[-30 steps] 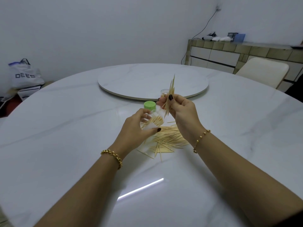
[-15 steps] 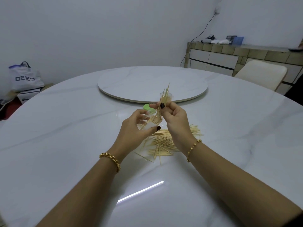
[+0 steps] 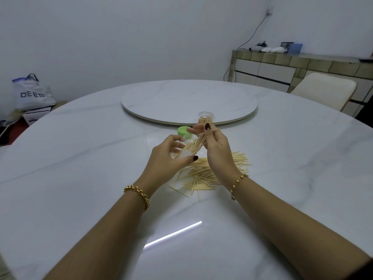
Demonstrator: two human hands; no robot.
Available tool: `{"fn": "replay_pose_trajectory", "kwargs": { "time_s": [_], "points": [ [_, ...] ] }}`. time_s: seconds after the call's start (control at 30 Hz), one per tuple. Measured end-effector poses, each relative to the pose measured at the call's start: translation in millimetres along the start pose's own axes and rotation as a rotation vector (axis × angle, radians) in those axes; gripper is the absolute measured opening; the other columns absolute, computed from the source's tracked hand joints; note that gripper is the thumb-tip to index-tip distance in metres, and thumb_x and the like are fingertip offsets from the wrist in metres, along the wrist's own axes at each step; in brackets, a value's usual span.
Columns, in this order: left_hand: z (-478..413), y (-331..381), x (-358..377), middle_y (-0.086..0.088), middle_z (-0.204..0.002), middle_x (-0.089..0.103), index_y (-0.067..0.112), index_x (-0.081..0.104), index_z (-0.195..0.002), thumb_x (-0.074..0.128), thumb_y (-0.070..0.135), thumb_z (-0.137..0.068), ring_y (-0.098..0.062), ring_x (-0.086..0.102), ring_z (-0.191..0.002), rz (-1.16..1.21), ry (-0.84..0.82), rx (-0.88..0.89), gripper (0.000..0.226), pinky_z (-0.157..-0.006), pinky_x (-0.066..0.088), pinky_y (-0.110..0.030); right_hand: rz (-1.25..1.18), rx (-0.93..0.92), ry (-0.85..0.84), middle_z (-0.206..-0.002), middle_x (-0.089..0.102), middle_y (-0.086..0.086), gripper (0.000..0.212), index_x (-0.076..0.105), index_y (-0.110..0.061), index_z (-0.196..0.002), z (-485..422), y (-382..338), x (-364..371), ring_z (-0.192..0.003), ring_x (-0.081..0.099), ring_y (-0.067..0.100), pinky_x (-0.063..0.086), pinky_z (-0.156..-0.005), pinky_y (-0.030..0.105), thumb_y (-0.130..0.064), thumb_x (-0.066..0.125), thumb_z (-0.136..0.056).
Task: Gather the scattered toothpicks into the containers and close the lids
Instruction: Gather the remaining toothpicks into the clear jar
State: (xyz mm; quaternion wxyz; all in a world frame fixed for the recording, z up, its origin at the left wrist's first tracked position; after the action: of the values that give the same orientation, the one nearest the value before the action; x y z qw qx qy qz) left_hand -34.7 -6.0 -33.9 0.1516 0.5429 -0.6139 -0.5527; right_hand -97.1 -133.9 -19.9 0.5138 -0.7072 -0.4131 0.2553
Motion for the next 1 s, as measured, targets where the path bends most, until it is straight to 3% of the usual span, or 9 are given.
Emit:
{"fn": "replay_pose_trajectory", "kwargs": {
  "time_s": [0.17,0.33,0.47,0.6,0.77,0.9,1.0],
  "points": [
    [0,1,-2,0.010,-0.103,0.063,0.024,0.055,-0.116,0.081,0.032,-0.071,0.000,0.058,-0.097,-0.004,0.007,0.002,0.052,-0.077,0.047,-0.016,0.046,0.054,-0.012,-0.110,0.069,-0.002,0.039,0.066,-0.012,-0.109,0,7,1,-0.104,0.062,0.004,0.047,-0.086,0.017,-0.022,0.029,-0.104],
    [1,4,-3,0.017,-0.099,0.060,0.028,0.053,-0.112,0.081,0.029,-0.072,0.006,0.057,-0.093,-0.005,0.011,0.013,0.049,-0.072,0.044,-0.006,0.174,0.133,-0.153,-0.119,0.057,-0.011,0.038,0.056,-0.022,-0.130,3,13,11,-0.103,0.053,-0.007,0.041,-0.077,0.004,-0.018,0.032,-0.101],
    [0,5,-4,0.017,-0.099,0.060,0.027,0.053,-0.112,0.081,0.028,-0.073,0.003,0.057,-0.094,0.004,0.011,0.011,0.048,-0.074,0.047,-0.010,0.153,0.096,-0.124,-0.138,0.049,-0.003,0.041,0.040,-0.018,-0.142,2,8,10,-0.125,0.046,0.005,0.041,-0.093,0.012,-0.015,0.035,-0.102],
    [0,5,-5,0.016,-0.098,0.060,0.025,0.054,-0.113,0.081,0.029,-0.072,0.004,0.057,-0.094,0.006,0.018,0.018,0.050,-0.072,0.045,-0.005,0.110,0.021,-0.082,-0.128,0.056,-0.004,0.038,0.039,-0.020,-0.139,0,4,6,-0.120,0.051,0.004,0.044,-0.102,0.027,-0.012,0.034,-0.102],
    [-2,2,-9,0.011,-0.102,0.063,0.021,0.057,-0.114,0.079,0.034,-0.074,0.000,0.059,-0.094,0.027,0.038,-0.005,0.047,-0.081,0.053,-0.025,0.244,-0.050,-0.144,-0.135,0.052,-0.007,0.039,0.043,-0.019,-0.141,9,2,13,-0.124,0.045,0.001,0.037,-0.099,0.010,-0.019,0.035,-0.103],
    [-3,0,-16,0.006,-0.108,0.064,0.021,0.057,-0.117,0.074,0.040,-0.077,-0.005,0.059,-0.100,0.006,0.067,-0.017,0.047,-0.084,0.052,-0.024,0.353,-0.090,-0.221,-0.129,0.058,-0.007,0.039,0.044,-0.019,-0.141,15,2,23,-0.114,0.052,-0.003,0.041,-0.094,0.010,-0.021,0.036,-0.102],
    [-3,0,-17,0.007,-0.107,0.063,0.021,0.058,-0.116,0.074,0.037,-0.079,-0.004,0.059,-0.098,-0.012,0.067,-0.020,0.044,-0.074,0.049,-0.011,0.386,-0.130,-0.240,-0.129,0.058,-0.006,0.042,0.045,-0.019,-0.140,17,-1,27,-0.114,0.053,-0.002,0.041,-0.093,0.011,-0.028,0.036,-0.101]
  ]
}}
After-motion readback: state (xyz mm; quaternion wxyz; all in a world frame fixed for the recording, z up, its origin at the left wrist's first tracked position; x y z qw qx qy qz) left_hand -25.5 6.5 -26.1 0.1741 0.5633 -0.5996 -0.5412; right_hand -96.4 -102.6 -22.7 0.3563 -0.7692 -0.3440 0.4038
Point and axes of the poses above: each hand's wrist, its own z-axis away from the middle knuckle, its own x-axis out of the palm, y = z × x, the point moved 8 cm from there along -z, towards the middle knuckle
